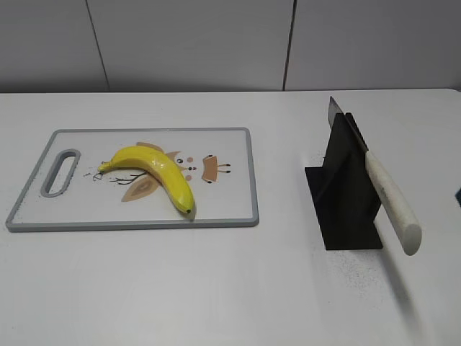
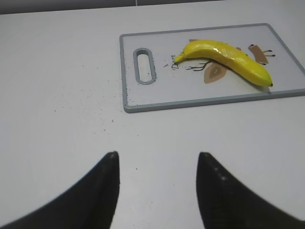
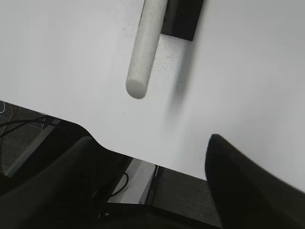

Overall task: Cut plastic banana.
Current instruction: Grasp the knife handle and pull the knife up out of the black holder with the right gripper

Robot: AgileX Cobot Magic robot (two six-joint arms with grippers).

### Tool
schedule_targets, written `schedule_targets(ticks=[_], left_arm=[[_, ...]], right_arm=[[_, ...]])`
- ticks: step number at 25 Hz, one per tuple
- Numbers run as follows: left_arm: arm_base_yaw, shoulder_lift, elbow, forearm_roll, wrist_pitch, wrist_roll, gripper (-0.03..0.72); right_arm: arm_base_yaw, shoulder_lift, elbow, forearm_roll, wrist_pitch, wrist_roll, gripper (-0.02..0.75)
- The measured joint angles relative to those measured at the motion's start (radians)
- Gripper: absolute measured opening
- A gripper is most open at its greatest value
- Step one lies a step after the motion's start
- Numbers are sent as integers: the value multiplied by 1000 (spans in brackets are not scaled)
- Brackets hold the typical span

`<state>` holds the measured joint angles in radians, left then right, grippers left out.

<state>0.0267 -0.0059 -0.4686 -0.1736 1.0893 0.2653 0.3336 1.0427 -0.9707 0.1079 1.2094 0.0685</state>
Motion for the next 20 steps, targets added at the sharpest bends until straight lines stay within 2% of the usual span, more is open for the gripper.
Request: schedule_targets(ticks=[13,20], left_arm=[[0,0,0,0,0,0,506],[0,0,0,0,0,0,506]], right_arm=[[15,458,-99,-9,-145,74,538],[15,624,-102,-14,-155,80,465]])
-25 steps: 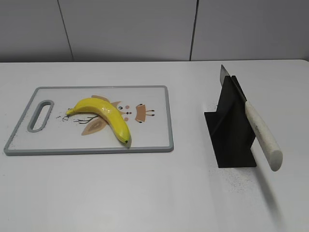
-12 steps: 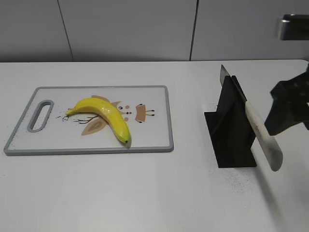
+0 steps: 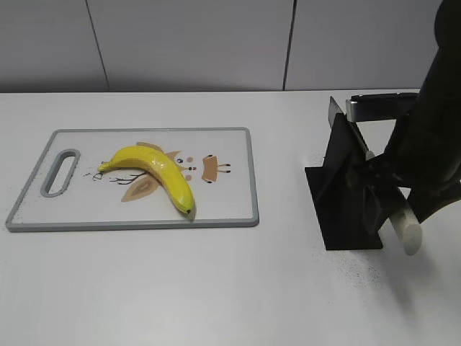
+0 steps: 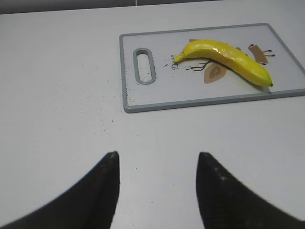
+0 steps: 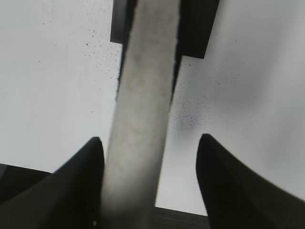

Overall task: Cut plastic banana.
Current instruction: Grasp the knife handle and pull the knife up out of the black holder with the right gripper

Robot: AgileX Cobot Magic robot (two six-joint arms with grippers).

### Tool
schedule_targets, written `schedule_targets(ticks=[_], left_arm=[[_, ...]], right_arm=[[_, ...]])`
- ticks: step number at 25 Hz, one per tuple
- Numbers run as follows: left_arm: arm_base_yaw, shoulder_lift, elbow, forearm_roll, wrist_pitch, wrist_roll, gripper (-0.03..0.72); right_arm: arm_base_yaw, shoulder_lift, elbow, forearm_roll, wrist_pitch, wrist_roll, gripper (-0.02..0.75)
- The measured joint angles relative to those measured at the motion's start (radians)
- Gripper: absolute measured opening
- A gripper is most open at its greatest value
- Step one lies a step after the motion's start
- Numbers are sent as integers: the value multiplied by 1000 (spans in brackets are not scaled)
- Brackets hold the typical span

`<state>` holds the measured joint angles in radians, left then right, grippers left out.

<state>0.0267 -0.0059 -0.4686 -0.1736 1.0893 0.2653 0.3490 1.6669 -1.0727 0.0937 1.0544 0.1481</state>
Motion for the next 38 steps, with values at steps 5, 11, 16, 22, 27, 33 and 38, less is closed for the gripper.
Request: schedule_targets(ticks=[5,11,16,22,27,33,38], left_arm=[[0,0,0,0,0,0,506],[0,0,0,-1,0,0,506],[0,0,0,-1,0,0,506],[0,0,0,-1,0,0,504],[0,0,0,-1,0,0,504],[0,0,0,-1,0,0,504],[0,0,0,-1,0,0,497]], right_arm=[[0,20,0,4,-2,3,344],[0,20,0,65,1,51,170],[0,12,0,78,16,73,169],[0,-59,0,94,28,109,169],[0,-137,0,60,30,151,169],[0,-227,-13,2,43,171,167],[0,-281,-51,-31,45,172,166]])
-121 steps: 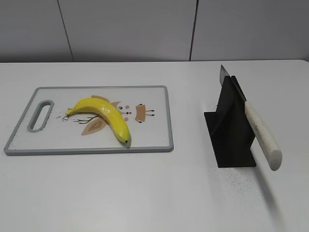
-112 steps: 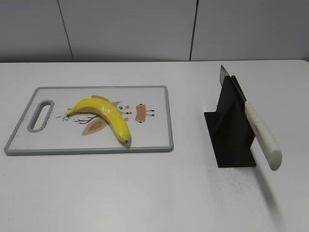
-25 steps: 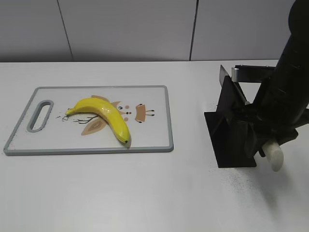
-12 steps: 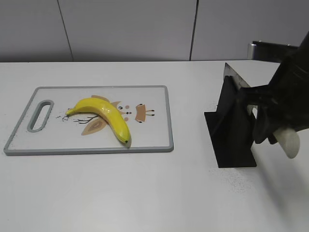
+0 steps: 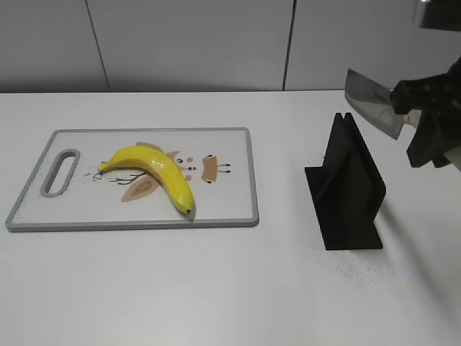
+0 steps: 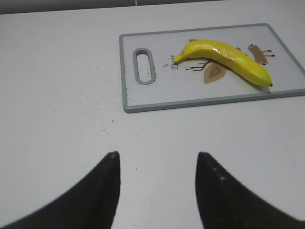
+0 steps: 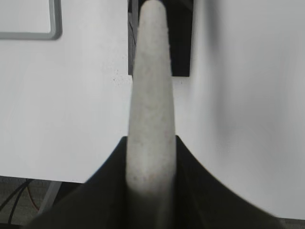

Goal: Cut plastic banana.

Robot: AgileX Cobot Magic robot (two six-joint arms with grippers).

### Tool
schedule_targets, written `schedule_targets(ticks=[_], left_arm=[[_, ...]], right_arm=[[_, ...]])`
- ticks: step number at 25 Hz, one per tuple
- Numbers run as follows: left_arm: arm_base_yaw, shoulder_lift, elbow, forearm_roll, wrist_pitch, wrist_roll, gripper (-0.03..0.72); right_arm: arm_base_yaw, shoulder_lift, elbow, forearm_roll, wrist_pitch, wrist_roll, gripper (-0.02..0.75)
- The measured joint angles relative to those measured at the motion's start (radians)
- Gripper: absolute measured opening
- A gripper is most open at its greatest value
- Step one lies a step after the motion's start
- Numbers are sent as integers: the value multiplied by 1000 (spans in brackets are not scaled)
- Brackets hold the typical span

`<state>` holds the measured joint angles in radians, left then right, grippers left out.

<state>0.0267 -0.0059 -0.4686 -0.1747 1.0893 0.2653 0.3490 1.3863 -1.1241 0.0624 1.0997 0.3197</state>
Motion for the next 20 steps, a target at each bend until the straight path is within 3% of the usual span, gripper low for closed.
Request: schedule_targets(ticks=[7,14,20], left_arm=[[0,0,0,0,0,0,486],[0,1,-9,1,-22,0,482],[0,136,-34,3,-102,33,473]], right_arm=[[0,-20,-63,-9,20,-70,165],[0,-10,-74,-17,-7,-354,165],[0,99,-199,-10,-6,-621,165]])
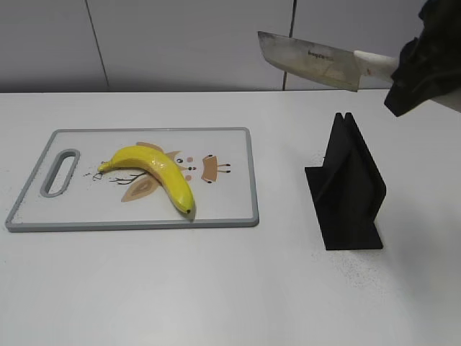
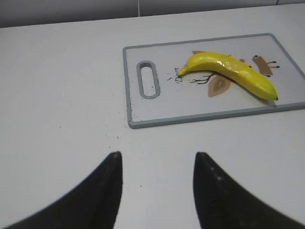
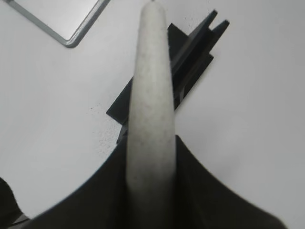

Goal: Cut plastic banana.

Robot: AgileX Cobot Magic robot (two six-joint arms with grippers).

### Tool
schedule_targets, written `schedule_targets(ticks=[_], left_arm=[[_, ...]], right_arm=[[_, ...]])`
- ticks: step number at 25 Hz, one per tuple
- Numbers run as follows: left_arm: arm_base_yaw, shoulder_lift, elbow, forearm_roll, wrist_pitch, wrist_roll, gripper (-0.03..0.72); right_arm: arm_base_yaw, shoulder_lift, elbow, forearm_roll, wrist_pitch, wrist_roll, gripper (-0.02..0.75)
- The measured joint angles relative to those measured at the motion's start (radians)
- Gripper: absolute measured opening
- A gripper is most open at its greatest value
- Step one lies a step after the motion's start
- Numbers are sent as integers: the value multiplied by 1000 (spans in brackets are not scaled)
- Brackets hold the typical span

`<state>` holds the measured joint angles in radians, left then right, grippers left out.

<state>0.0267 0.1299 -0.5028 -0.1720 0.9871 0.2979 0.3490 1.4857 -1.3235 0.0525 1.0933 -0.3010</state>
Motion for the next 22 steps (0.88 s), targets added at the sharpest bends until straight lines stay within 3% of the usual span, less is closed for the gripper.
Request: schedule_targets(ticks=[6,13,18,22], left_arm=[[0,237,-56,3,-45,122,473],[0,522,-217,-59,-87,273,473],[0,734,-388,-162,-81,487,473],[0,926,-530,-302,-17,769,473]], right_arm=[[0,138,-164,7,10,-283,165],[3,282,-308,109,18,-671,165],[8,390,-368,250,18,-903,165],[33,468,-402,269,21,-1002,165]])
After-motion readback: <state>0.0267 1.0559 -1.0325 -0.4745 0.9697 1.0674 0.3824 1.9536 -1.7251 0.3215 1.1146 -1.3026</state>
